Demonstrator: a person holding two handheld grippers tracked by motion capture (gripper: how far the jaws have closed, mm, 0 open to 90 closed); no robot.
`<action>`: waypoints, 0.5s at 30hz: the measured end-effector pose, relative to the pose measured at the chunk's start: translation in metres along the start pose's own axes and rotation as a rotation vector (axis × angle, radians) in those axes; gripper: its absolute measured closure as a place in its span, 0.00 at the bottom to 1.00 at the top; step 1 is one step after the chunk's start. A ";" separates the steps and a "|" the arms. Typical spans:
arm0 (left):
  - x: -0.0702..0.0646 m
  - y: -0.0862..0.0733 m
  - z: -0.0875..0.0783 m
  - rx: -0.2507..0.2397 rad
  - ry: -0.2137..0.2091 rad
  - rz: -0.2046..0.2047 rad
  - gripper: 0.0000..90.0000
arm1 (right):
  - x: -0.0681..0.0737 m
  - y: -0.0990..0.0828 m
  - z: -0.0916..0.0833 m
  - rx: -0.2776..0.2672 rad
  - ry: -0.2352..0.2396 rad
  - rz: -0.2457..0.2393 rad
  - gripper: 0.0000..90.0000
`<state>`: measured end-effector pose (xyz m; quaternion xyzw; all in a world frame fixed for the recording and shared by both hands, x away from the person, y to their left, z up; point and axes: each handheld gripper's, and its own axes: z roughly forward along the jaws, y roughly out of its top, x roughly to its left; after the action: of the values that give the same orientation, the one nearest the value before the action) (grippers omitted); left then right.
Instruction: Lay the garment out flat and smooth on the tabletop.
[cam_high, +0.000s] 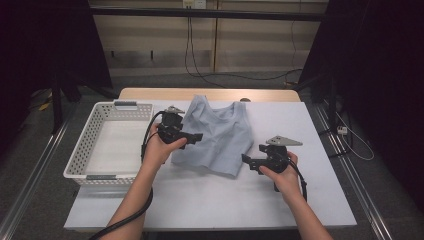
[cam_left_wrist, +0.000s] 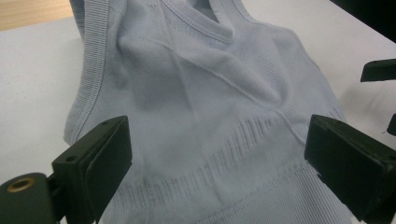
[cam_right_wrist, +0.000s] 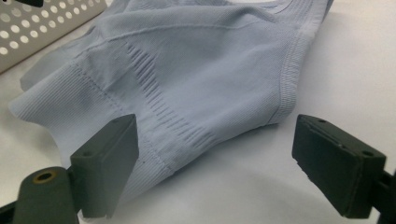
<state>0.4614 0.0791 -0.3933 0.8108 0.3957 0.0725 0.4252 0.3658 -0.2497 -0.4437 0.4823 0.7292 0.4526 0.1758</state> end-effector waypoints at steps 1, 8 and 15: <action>0.000 -0.001 0.000 0.005 0.003 0.010 0.09 | 0.000 0.000 0.000 0.000 0.000 0.000 0.16; 0.000 -0.006 -0.004 0.006 0.014 0.016 0.09 | 0.004 0.000 -0.001 0.002 0.004 -0.011 0.16; 0.000 -0.008 -0.007 0.001 0.018 0.023 0.09 | 0.008 -0.004 0.001 0.016 0.003 -0.019 0.16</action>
<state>0.4535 0.0862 -0.3945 0.8148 0.3901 0.0845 0.4204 0.3606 -0.2431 -0.4460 0.4758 0.7378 0.4457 0.1750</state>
